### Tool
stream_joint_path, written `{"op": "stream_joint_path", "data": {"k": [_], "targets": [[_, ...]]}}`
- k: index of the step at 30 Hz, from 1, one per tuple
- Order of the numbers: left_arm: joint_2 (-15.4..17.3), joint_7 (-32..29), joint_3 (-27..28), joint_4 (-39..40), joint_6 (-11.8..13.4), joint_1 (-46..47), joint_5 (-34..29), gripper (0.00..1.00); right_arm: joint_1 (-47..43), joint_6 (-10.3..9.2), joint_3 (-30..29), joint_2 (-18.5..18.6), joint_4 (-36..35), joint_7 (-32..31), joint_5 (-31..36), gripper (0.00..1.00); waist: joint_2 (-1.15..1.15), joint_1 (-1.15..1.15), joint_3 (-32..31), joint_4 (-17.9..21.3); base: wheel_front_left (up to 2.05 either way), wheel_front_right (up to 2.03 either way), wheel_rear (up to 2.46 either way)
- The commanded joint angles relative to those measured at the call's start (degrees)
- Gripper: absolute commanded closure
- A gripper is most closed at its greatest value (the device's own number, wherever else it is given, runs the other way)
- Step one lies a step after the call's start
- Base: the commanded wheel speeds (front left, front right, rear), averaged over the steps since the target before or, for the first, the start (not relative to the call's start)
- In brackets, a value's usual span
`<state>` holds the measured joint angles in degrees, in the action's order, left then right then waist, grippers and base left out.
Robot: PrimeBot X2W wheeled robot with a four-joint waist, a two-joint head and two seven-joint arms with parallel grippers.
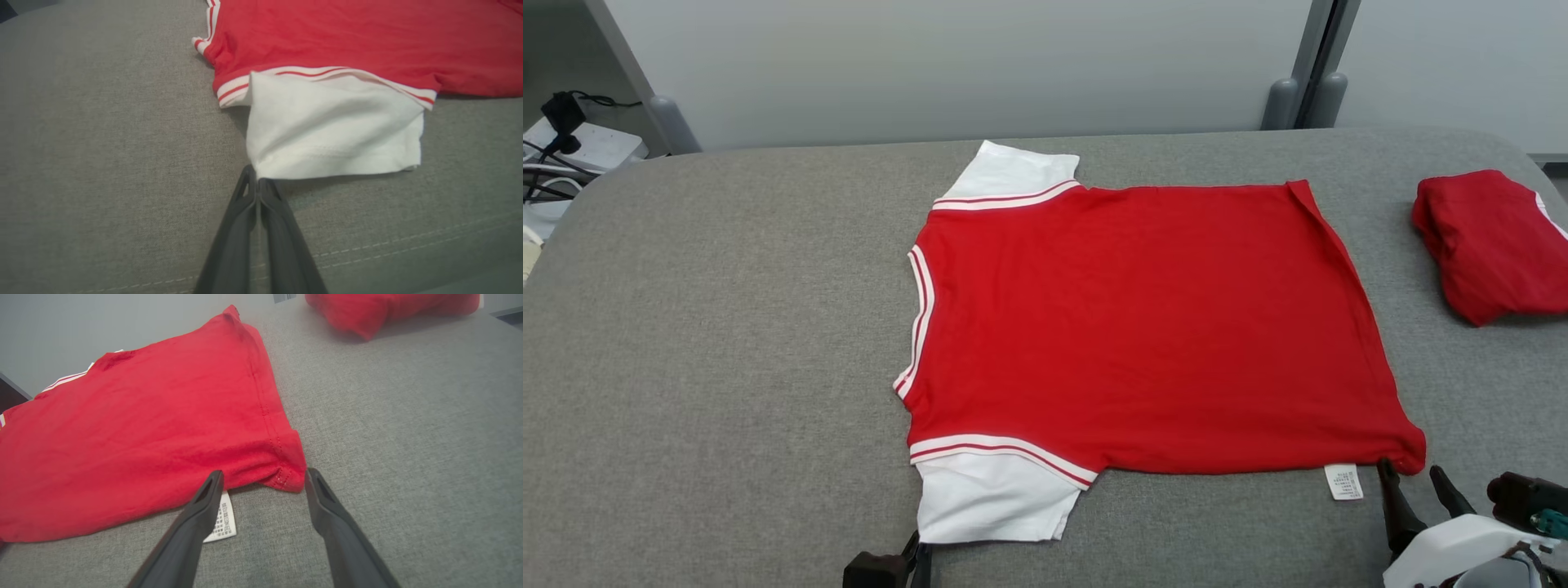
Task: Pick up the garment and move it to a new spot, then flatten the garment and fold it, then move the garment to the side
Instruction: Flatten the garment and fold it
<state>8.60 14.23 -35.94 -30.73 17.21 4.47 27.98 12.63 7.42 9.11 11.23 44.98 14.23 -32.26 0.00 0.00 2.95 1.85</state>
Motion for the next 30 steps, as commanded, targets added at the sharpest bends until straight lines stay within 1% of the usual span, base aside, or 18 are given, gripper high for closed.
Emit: {"op": "stream_joint_path", "data": {"k": [1,5,12,13,14,15,16,19,20,21,26,30], "targets": [[0.6,0.8,2.1,1.7,0.5,0.9,-0.6,1.0,1.7,0.07,1.5,1.1,0.6,0.8,-0.9,0.0,0.0,0.0,0.2,-0.4,0.0,0.0,0.0],[0.5,0.8,2.2,2.3,0.5,0.7,-1.5,1.0,3.5,0.07,1.9,1.2,4.7,0.8,-3.1,0.0,0.0,0.0,0.5,-0.9,0.0,0.0,0.0],[1.0,0.8,2.8,3.1,1.0,0.7,-2.4,1.0,4.7,0.07,2.4,1.8,6.5,0.8,-4.7,0.0,0.0,0.0,1.0,-1.7,0.0,0.0,0.0],[1.1,0.8,3.0,3.2,1.0,0.7,-2.5,1.0,4.8,0.07,2.4,1.9,6.7,0.8,-4.9,0.02,0.0,0.0,1.0,-1.8,0.0,0.0,0.0],[1.2,0.8,3.0,3.2,1.1,0.6,-2.6,1.0,5.0,0.07,2.4,1.8,6.9,0.8,-5.2,0.05,0.0,0.0,1.0,-1.9,0.0,0.0,0.0],[1.3,0.8,3.1,3.2,1.1,0.6,-2.6,1.0,5.1,0.07,2.4,1.8,7.2,0.8,-5.4,0.23,0.0,0.0,1.0,-1.9,0.0,0.0,0.0],[1.4,0.8,3.2,3.2,1.1,0.5,-2.7,1.0,5.2,0.07,2.3,1.8,7.4,0.8,-5.5,0.43,0.0,0.0,1.0,-2.0,0.0,0.0,0.0],[1.8,0.8,3.3,3.3,1.2,0.4,-2.8,1.0,5.5,0.07,2.6,1.6,8.2,0.8,-5.9,0.69,0.0,0.0,1.1,-2.1,0.0,0.0,0.0],[1.9,0.8,3.3,3.3,1.2,0.4,-2.8,1.0,5.7,0.07,2.7,1.5,8.4,0.8,-5.9,0.83,0.0,0.0,1.1,-2.1,0.0,0.0,0.0],[2.0,0.8,3.4,3.4,1.2,0.4,-2.8,1.0,5.8,0.07,2.8,1.5,8.5,0.8,-6.0,1.0,0.0,0.0,1.1,-2.1,0.0,0.0,0.0],[2.5,0.8,3.6,3.7,1.5,0.5,-2.8,1.0,5.9,0.07,3.4,1.9,8.2,0.8,-5.6,1.0,0.0,0.0,1.0,-1.9,0.0,0.0,0.0],[3.5,0.8,4.1,6.1,1.6,0.4,-3.1,1.0,4.4,0.07,3.3,3.0,5.5,0.8,-4.9,1.0,0.0,0.0,0.6,-1.6,0.0,0.0,0.0]]}}
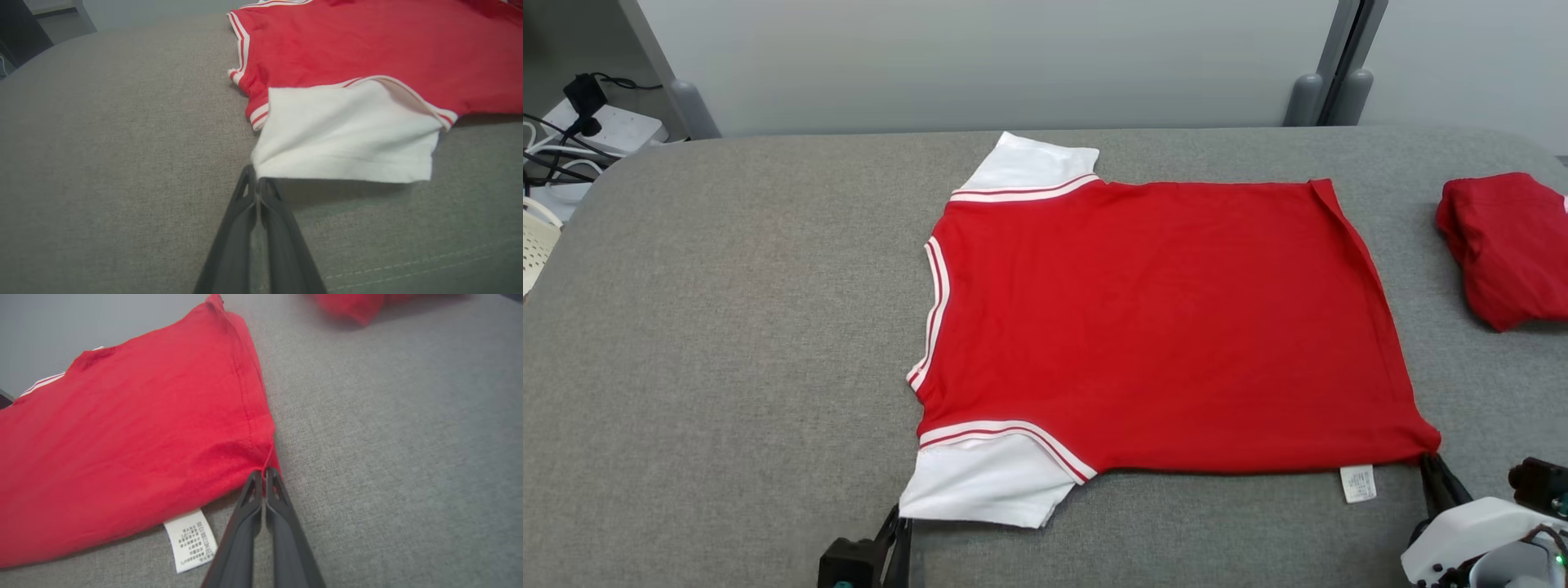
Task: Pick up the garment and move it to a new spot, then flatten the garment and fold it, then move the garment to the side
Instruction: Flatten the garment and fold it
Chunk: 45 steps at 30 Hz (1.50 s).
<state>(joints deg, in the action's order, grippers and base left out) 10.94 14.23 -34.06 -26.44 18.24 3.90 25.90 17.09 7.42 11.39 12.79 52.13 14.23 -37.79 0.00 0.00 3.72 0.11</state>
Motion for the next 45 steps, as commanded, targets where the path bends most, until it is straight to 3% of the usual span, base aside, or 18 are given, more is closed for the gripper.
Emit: {"op": "stream_joint_path", "data": {"k": [1,8,17,18,25,30,42,45], "targets": [[1.4,0.8,2.4,3.0,0.4,0.7,-1.2,1.0,-0.7,0.07,0.9,1.8,-2.7,0.8,0.9,1.0,0.0,0.0,-0.5,0.2,0.0,0.0,0.0],[6.6,-1.2,0.3,13.1,1.1,-5.2,-3.9,1.0,-8.6,0.07,1.4,4.5,-11.2,0.8,1.8,1.0,0.0,0.0,-4.3,0.9,0.0,0.0,0.0],[14.1,-11.0,-3.3,30.4,4.2,-10.9,-8.7,1.0,-16.2,0.07,1.9,9.3,-17.9,0.7,-0.3,1.0,0.0,0.0,-5.5,0.3,0.0,0.0,0.0],[16.1,-14.0,-4.6,34.5,4.4,-12.4,-9.9,1.0,-17.9,0.07,2.3,10.6,-19.4,0.2,-1.1,1.0,0.0,0.0,-5.1,0.0,0.0,0.0,0.0],[18.9,-22.1,-6.7,45.6,6.1,-14.6,-12.2,1.0,-21.9,0.07,2.4,13.6,-24.2,-2.7,-3.5,1.0,0.0,0.0,-3.7,-0.1,0.0,0.0,0.0],[17.7,-24.2,-6.1,47.9,5.9,-10.8,-12.3,1.0,-21.2,0.07,1.8,13.9,-26.4,-5.7,-4.8,1.0,0.0,0.0,-2.8,0.6,0.0,0.0,0.0],[12.4,-20.7,-3.3,38.6,3.1,2.6,-11.4,1.0,-8.6,0.07,-0.3,14.0,-24.6,-12.2,-4.2,1.0,0.0,0.0,1.2,1.6,0.0,0.0,0.0],[9.7,-18.3,-1.8,35.6,2.7,5.5,-9.5,1.0,-5.2,0.07,-0.5,13.7,-22.9,-12.4,-3.9,1.0,0.0,0.0,2.7,1.4,0.0,0.0,0.0]]}}
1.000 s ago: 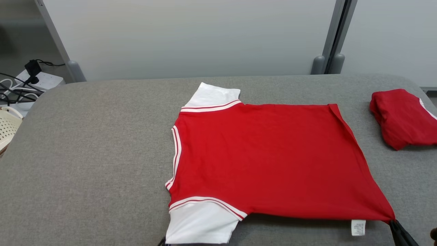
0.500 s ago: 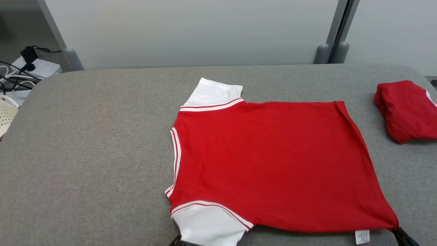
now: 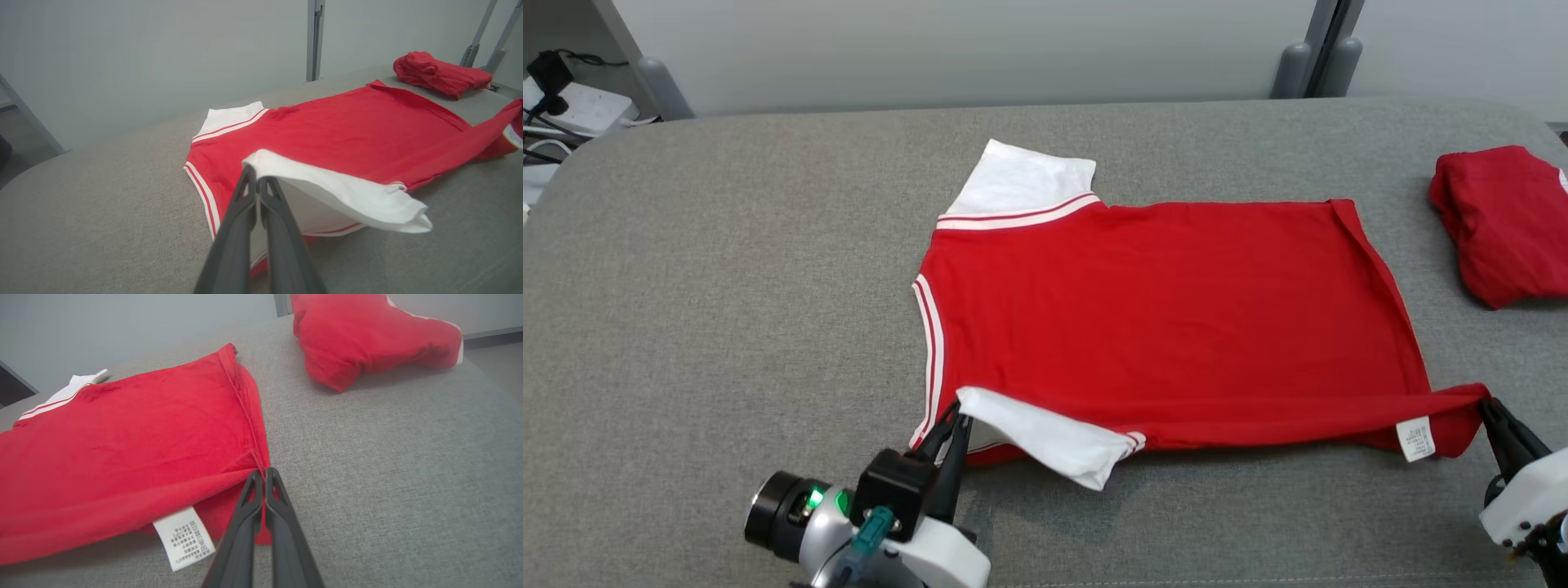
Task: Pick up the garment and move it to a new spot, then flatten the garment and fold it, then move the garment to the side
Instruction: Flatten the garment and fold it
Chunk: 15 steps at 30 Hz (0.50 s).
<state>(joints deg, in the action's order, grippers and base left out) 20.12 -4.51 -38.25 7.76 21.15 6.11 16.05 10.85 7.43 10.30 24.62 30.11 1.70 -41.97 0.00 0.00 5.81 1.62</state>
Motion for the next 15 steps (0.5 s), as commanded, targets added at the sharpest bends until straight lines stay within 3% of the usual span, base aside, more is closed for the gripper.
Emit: {"op": "stream_joint_path", "data": {"k": [1,7,15], "targets": [[-0.3,1.4,2.9,-0.1,-0.4,4.4,1.0,1.0,2.2,0.06,0.6,1.8,-0.2,0.2,0.4,1.0,0.0,0.0,1.1,-0.3,0.0,0.0,0.0],[-6.1,7.8,4.9,-11.8,-2.7,13.8,3.2,1.0,8.9,0.06,2.7,-0.3,4.8,0.7,-0.1,1.0,0.0,0.0,4.4,-0.7,0.0,0.0,0.0],[-9.7,11.8,4.5,-27.8,-6.0,25.1,2.6,1.0,15.8,0.06,7.8,-1.5,10.6,2.2,-0.4,1.0,0.0,0.0,7.7,0.0,0.0,0.0,0.0]]}}
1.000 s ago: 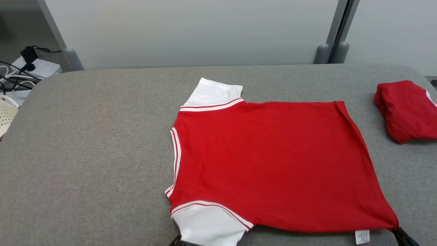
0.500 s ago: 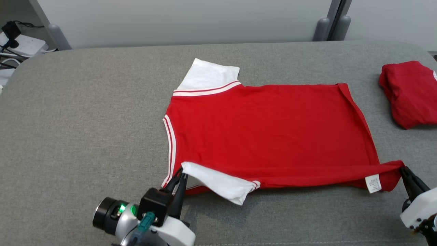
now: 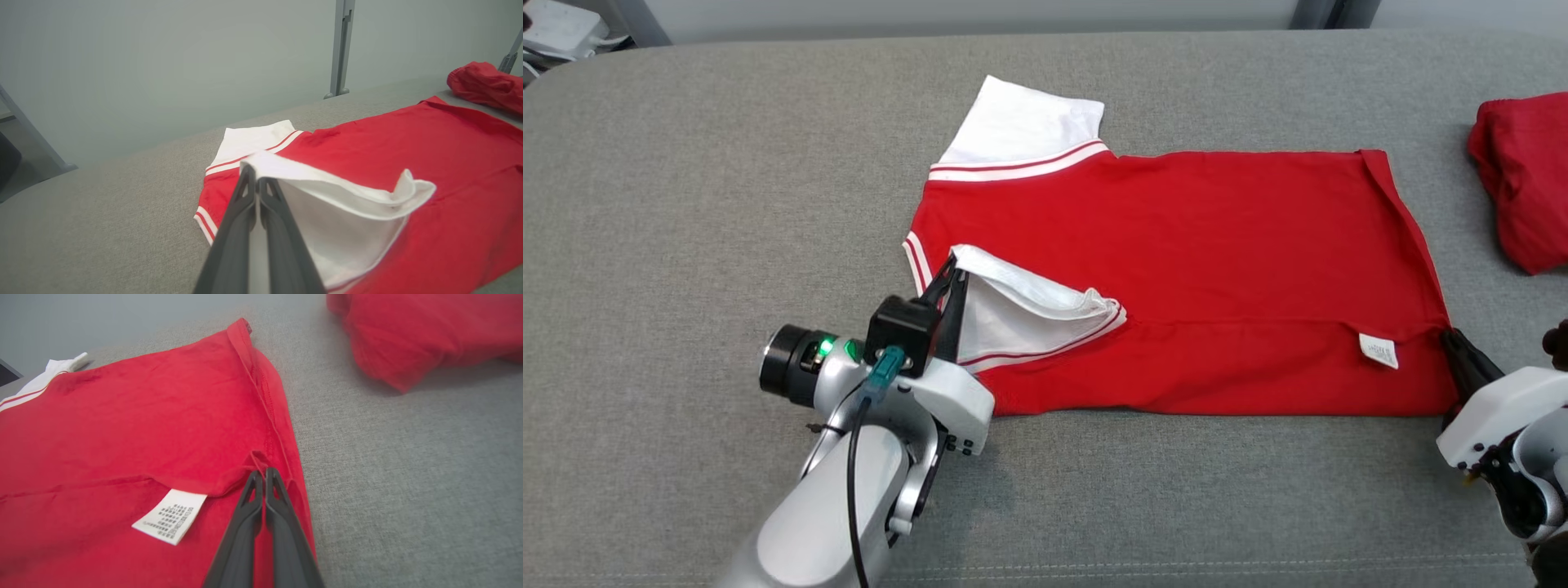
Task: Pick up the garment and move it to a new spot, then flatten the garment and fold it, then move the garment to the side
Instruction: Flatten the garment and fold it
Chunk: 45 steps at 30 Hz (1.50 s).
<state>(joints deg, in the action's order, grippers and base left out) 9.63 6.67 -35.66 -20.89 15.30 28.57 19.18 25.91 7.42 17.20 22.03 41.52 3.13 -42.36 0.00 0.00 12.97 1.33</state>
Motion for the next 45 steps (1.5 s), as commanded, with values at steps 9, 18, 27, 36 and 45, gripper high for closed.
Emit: {"op": "stream_joint_path", "data": {"k": [9,18,27,36,45], "targets": [[-2.0,3.2,1.5,-15.2,-3.3,10.6,0.0,1.0,6.7,0.07,5.9,0.7,4.6,3.7,0.2,1.0,0.0,0.0,3.3,1.6,0.0,0.0,0.0],[-4.2,5.6,1.4,-28.8,-4.5,15.8,1.0,0.0,9.8,0.07,10.2,0.0,9.2,6.8,-1.7,0.18,0.0,0.0,3.5,2.5,0.0,0.0,0.0],[-4.3,8.3,4.8,-22.8,-3.8,8.7,3.6,0.0,6.1,0.07,12.3,-0.1,9.8,11.0,-3.4,0.0,0.0,0.0,-0.7,2.6,0.0,0.0,0.0],[-0.9,6.1,3.9,-11.0,-3.0,-10.3,5.6,0.0,-1.1,0.07,11.8,0.0,9.2,11.8,-5.0,0.0,0.0,0.0,-4.8,1.9,0.0,0.0,0.0],[0.2,2.7,2.8,-7.6,-1.0,-14.1,5.8,0.57,-1.8,0.07,12.1,-0.2,8.9,11.9,-4.7,0.0,0.0,0.0,-5.4,2.6,0.0,0.0,0.0]]}}
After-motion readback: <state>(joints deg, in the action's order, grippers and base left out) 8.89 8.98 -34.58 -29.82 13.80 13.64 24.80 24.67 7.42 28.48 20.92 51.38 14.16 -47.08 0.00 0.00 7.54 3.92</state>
